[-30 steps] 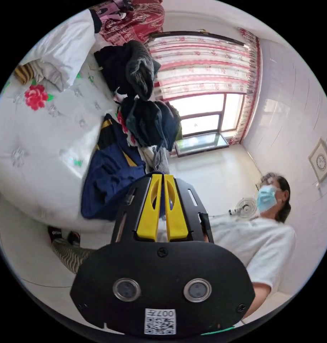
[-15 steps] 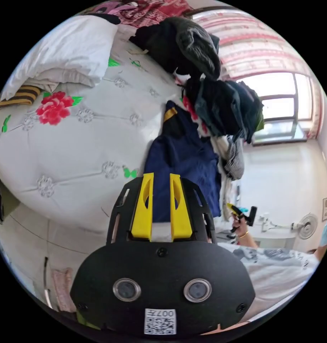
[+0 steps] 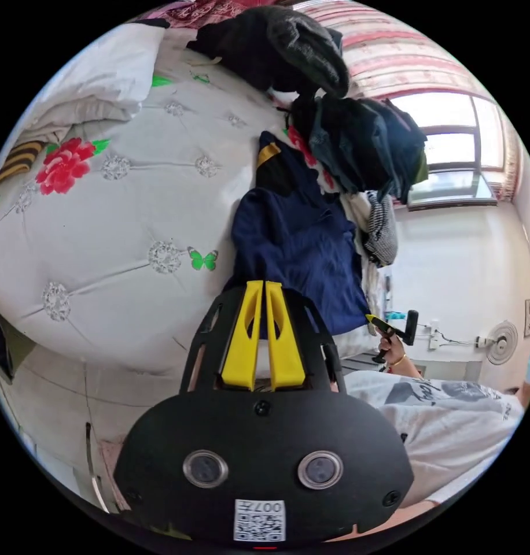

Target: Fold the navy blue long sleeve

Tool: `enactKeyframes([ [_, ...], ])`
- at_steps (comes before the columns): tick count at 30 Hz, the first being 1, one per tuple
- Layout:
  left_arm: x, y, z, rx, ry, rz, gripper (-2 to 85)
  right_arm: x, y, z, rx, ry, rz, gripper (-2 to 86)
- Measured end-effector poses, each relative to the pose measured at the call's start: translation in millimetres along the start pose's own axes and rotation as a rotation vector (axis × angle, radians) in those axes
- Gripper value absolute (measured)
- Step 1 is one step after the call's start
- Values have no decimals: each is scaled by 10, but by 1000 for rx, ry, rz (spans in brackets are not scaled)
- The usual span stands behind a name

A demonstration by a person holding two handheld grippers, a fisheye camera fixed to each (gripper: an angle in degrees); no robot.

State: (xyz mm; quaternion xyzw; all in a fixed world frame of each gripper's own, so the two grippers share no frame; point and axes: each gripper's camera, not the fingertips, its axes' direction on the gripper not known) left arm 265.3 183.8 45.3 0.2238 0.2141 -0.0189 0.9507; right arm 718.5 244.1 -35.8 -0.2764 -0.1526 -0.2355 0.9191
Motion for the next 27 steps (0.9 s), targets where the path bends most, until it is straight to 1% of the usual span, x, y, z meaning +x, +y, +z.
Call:
enactKeyframes([
  [3,-21,255,-233,29,52,41,-9,-23,208,-281,66,-50,-35,-1],
  [5,-146,514,-257,5,80,28,-9,52,337,-284,65,-80,-7,-1],
  [7,-277,667,-186,-24,52,-18,-9,155,416,-150,19,-82,38,-1],
  [10,-395,750,-92,3,101,-93,-8,198,430,77,-38,-63,84,2],
  [12,-341,725,-71,15,87,-74,-6,101,405,142,-39,4,60,5],
  [13,-289,697,-38,-7,57,-48,-7,73,401,159,-45,15,48,5],
  [16,-187,666,127,-139,5,25,-9,-23,404,337,-152,77,-6,4],
  [17,-171,684,152,-156,11,39,-9,-38,418,401,-192,113,-17,1],
  [20,-212,761,76,-107,79,23,-9,-29,448,439,-245,104,-33,-1],
  [22,-300,825,-6,-51,108,-14,-7,-13,465,381,-226,86,-29,-1],
  [24,-380,885,-51,-30,115,-37,-2,40,471,230,-158,53,12,1],
  [25,-415,915,-86,-29,80,-59,4,51,467,181,-138,50,24,2],
  [27,-398,954,-215,12,-3,-68,28,17,427,-48,-27,57,27,11],
])
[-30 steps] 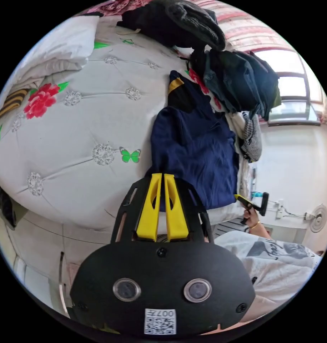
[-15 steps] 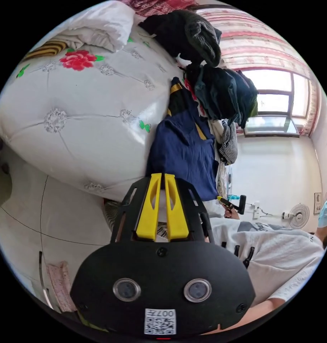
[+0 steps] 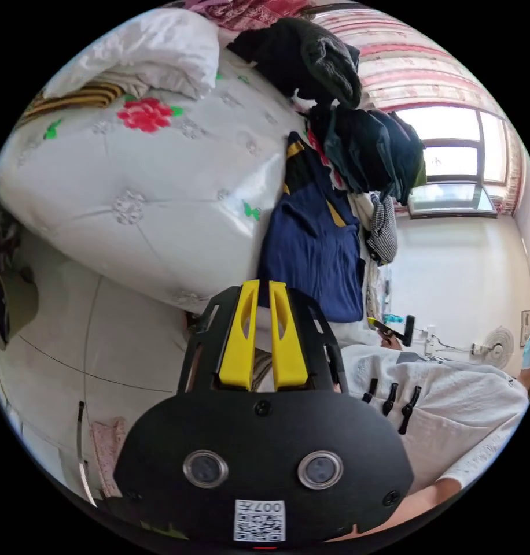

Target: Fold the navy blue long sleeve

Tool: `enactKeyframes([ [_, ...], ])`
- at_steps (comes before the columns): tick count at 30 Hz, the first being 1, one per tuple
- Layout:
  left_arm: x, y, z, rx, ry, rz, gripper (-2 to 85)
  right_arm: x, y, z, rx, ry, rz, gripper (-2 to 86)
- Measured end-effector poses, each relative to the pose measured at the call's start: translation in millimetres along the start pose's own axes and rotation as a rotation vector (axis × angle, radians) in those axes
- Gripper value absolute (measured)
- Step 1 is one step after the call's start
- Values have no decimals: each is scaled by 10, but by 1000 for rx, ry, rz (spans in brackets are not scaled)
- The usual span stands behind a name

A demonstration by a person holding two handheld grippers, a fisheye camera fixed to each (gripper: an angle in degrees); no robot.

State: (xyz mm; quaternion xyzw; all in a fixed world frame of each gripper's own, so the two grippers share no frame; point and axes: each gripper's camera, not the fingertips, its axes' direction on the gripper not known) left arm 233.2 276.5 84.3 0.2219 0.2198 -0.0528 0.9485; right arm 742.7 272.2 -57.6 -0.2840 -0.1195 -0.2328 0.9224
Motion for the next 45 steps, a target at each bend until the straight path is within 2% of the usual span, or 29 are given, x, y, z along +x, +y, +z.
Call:
enactKeyframes([
  [4,466,-76,-119,53,-87,190,37,-158,-244,-164,104,1,-61,28],
  [7,826,-341,267,-35,-39,324,43,-286,-626,14,91,-2,-103,36],
  [12,1053,-847,1120,-217,-7,357,45,-345,-1280,453,-16,-47,-96,38],
  [15,1120,-1073,1370,-258,-22,366,37,-218,-1505,391,42,-34,-24,37],
  [18,1077,-1228,1305,-170,-46,342,13,124,-1547,257,138,-12,152,34],
  [21,769,-1296,1039,-6,-117,191,-1,496,-1377,158,216,-55,326,32],
  [23,470,-1233,744,149,-93,57,5,607,-1231,80,259,-82,356,34],
  [27,202,-930,422,245,-65,-48,24,603,-824,-76,245,-99,314,46],
  [31,275,-409,366,83,-34,41,40,551,-433,-160,139,-50,227,55],
  [35,459,116,473,-128,-117,135,59,564,-70,-158,15,-39,175,67],
  [39,602,241,705,-194,-169,164,75,571,-60,50,-59,-99,126,71],
  [41,681,191,776,-172,-205,163,57,564,-143,202,-129,-120,105,69],
  [43,715,143,796,-187,-230,163,44,552,-212,202,-126,-79,71,61],
  [45,729,115,794,-213,-236,163,18,621,-269,195,-145,-123,53,51],
])
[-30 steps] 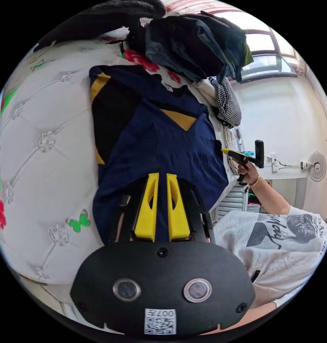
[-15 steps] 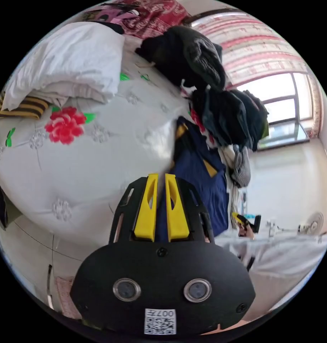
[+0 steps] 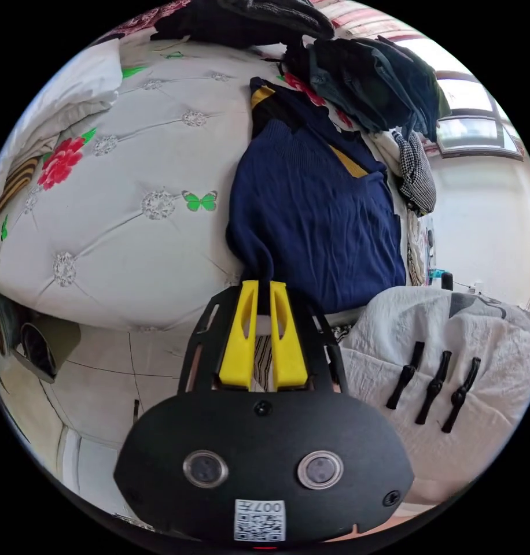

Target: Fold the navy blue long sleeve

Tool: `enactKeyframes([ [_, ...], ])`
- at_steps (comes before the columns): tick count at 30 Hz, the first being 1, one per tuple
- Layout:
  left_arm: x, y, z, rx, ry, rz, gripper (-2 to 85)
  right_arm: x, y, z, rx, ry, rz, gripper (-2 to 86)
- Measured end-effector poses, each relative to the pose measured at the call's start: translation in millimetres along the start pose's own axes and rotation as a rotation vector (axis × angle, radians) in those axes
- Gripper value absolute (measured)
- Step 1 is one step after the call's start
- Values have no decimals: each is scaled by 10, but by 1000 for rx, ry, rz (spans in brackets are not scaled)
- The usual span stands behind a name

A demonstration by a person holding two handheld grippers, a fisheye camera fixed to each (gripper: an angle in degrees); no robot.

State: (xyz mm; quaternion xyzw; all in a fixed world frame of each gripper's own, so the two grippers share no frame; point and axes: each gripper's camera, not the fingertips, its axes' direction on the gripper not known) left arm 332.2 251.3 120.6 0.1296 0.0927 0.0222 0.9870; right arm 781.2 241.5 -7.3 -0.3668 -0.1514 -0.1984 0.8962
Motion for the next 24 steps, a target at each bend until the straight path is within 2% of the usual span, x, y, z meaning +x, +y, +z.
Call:
enactKeyframes([
  [4,-145,59,-95,-3,119,-5,-3,104,5,-105,-9,-100,-32,36],
  [8,-308,158,-456,145,374,-47,-7,231,54,-517,122,-267,-28,21],
  [10,-306,112,-614,192,428,-33,-8,307,20,-698,177,-361,-21,17],
  [12,-276,-21,-758,223,451,1,-8,409,-134,-901,228,-469,-23,13],
  [17,-264,-935,-1101,297,543,46,-6,546,-863,-1285,292,-586,-27,10],
  [20,-263,-1632,-1165,356,523,-27,1,528,-1488,-1482,363,-579,-16,12],
  [24,-313,-2235,-1002,457,424,-200,46,561,-2202,-1474,518,-402,137,24],
])
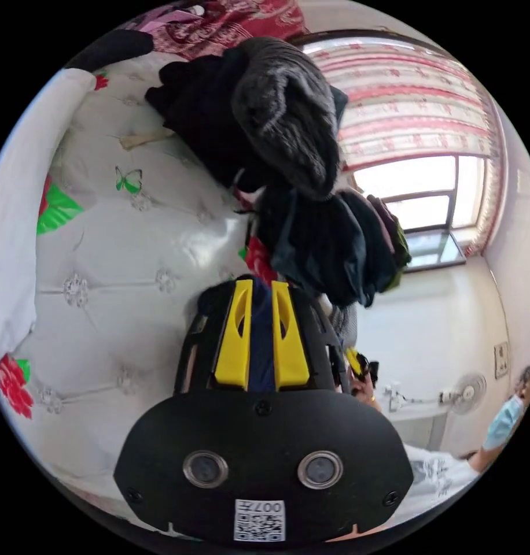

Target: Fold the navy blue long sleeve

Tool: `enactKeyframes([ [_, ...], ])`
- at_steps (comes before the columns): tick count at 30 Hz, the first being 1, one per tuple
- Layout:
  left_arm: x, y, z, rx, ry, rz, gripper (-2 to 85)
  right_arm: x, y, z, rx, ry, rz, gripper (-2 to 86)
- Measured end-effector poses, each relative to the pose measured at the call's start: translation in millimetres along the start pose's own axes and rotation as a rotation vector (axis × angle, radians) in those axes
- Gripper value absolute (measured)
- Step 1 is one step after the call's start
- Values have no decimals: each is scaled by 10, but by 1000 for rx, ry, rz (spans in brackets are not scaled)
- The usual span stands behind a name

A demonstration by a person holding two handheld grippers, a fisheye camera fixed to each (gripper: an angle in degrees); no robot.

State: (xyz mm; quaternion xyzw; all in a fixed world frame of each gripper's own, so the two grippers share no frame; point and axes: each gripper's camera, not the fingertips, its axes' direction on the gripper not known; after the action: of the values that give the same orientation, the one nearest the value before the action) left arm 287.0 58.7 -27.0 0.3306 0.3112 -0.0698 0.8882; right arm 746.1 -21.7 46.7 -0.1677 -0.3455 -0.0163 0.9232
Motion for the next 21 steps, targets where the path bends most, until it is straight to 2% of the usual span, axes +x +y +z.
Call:
enactKeyframes([
  [2,-104,-28,139,89,17,-80,64,71,-38,141,40,115,37,29],
  [6,-270,165,220,71,38,-86,75,326,352,333,36,185,71,41],
  [9,-300,491,150,8,-61,-4,89,538,762,300,43,172,124,50],
  [14,-132,1099,-13,-1,-200,160,106,741,1076,302,57,148,202,69],
  [17,24,1199,132,-44,-200,294,119,778,980,460,42,136,192,69],
  [19,123,1161,300,-106,-180,377,115,789,865,610,14,113,186,62],
  [21,172,1048,497,-218,-292,414,67,817,723,797,-77,125,205,48],
])
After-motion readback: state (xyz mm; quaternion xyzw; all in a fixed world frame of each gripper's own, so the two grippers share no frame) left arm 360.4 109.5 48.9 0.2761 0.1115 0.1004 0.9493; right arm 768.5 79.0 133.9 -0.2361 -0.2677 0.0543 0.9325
